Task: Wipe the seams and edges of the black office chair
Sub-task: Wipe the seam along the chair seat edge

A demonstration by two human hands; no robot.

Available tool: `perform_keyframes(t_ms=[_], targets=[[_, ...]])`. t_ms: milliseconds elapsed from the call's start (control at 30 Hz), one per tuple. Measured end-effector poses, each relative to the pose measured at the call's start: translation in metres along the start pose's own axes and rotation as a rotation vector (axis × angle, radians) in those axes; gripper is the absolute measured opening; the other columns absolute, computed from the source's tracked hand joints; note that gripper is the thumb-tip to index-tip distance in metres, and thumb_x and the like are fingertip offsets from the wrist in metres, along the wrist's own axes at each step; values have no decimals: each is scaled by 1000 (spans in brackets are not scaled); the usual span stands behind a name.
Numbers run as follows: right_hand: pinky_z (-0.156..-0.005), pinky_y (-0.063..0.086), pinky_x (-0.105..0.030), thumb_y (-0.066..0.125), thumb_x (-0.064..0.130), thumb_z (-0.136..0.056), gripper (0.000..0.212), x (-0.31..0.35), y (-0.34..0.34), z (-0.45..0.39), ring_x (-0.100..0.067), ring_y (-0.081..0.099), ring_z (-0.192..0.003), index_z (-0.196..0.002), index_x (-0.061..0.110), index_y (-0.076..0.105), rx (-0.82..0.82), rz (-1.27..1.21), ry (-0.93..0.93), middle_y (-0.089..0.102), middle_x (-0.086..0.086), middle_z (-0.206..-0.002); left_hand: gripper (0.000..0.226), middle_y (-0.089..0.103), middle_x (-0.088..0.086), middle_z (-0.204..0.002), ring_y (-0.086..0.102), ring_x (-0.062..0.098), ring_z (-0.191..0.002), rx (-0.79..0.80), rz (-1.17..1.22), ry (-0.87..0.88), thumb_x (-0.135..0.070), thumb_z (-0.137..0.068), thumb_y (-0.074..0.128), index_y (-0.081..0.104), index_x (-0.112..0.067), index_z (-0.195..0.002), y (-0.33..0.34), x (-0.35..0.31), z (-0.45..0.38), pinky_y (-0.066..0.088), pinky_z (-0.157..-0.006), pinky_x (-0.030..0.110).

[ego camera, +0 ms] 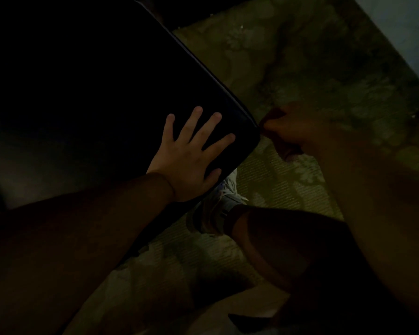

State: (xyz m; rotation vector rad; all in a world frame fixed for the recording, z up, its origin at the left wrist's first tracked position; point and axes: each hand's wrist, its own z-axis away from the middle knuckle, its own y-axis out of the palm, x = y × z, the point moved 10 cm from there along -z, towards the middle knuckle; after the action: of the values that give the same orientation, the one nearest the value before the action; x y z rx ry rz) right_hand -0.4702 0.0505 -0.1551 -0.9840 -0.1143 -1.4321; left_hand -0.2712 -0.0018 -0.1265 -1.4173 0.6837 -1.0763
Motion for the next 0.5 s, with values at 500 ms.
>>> perform_keyframes(t_ms=[500], targets=[[-79,55,-35,71,23,-85,21,15,-9,-4,-22,61,-92,-99,12,61,-62,-6,-122,59,-1,-89,75,-3,10,-170,-2,41,-155,-3,-3,-5,-67,-92,24,7,-37,-160,1,2,-2,12,-113,74]])
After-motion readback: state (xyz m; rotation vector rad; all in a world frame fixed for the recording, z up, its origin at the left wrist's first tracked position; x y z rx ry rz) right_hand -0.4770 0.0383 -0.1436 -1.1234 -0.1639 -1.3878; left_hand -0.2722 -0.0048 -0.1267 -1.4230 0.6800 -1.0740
